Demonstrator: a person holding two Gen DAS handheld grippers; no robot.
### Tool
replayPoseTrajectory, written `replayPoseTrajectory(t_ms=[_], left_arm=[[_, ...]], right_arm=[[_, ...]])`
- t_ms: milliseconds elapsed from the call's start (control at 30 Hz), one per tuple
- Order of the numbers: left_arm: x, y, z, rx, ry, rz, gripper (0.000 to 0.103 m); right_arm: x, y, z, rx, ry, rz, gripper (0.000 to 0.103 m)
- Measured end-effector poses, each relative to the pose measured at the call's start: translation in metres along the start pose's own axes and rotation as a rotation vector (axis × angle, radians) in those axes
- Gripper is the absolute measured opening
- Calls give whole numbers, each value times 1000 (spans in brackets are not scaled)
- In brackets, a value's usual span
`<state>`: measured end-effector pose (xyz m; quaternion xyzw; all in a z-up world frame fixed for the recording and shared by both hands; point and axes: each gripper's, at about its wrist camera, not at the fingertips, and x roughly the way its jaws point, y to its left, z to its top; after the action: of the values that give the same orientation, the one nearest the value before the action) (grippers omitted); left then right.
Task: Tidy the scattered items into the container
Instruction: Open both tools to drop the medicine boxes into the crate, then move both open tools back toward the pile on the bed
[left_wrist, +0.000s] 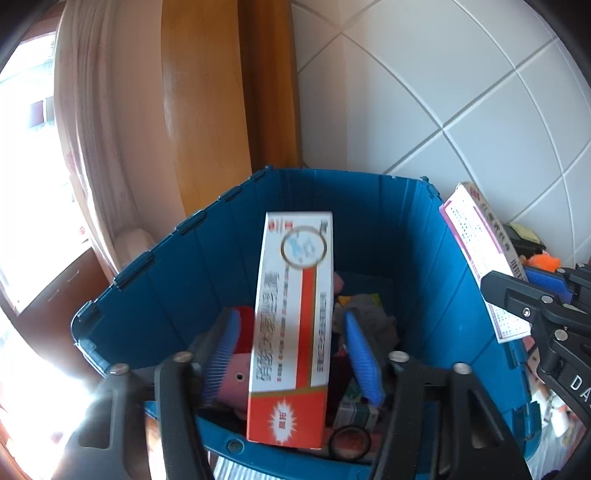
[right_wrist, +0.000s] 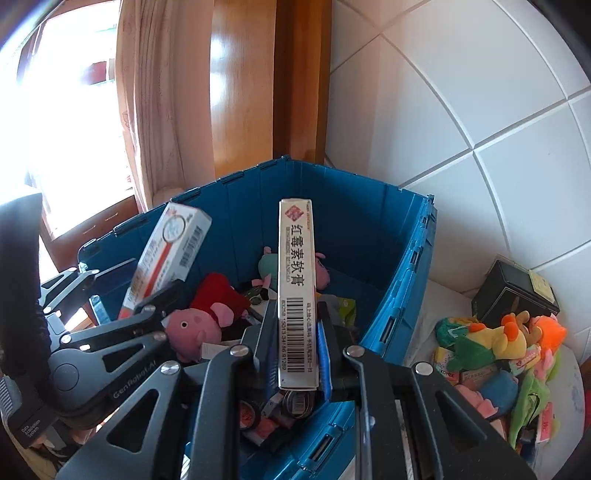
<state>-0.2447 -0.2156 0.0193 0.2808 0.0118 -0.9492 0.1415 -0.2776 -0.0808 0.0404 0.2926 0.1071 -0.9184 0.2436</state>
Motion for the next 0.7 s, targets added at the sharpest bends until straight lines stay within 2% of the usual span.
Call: replayPoseTrajectory(t_ms=[33,67,133,167,300,433,467,500,700], left_arm=[[-1,1,0,-1,-9,4,89],[-2,2,-1,-2,-18,7,89],[-4,3,-2,-7,-17,4,89],[-4,3,-3,-10,-16,2,89],[-17,-1,-9,-19,-36,-12,90],[-32,-8,-15,-29,-65,-28,98],[-36,-10,-17,-31,-72,-32,103],[-40,-11,-18,-34,-79,-36,103],[-85,-47,-34,-17,-115,-77,103]], right_arm=[[-1,0,1,3,-5,-8,22],[-2,0,1,7,-11,-15,28],[-4,-2,1,20,-19,-30,72],[-6,-2,1,24,-26,-36,78],[-16,-4,-3,32,-49,-54,81],[-35,-15,-16,50,-76,-81,98],[-41,-19,-20,57,-81,-85,99],[-48,-24,-25,64,-88,-88,103],[-110,-66,-72,108,-135,-128,103]])
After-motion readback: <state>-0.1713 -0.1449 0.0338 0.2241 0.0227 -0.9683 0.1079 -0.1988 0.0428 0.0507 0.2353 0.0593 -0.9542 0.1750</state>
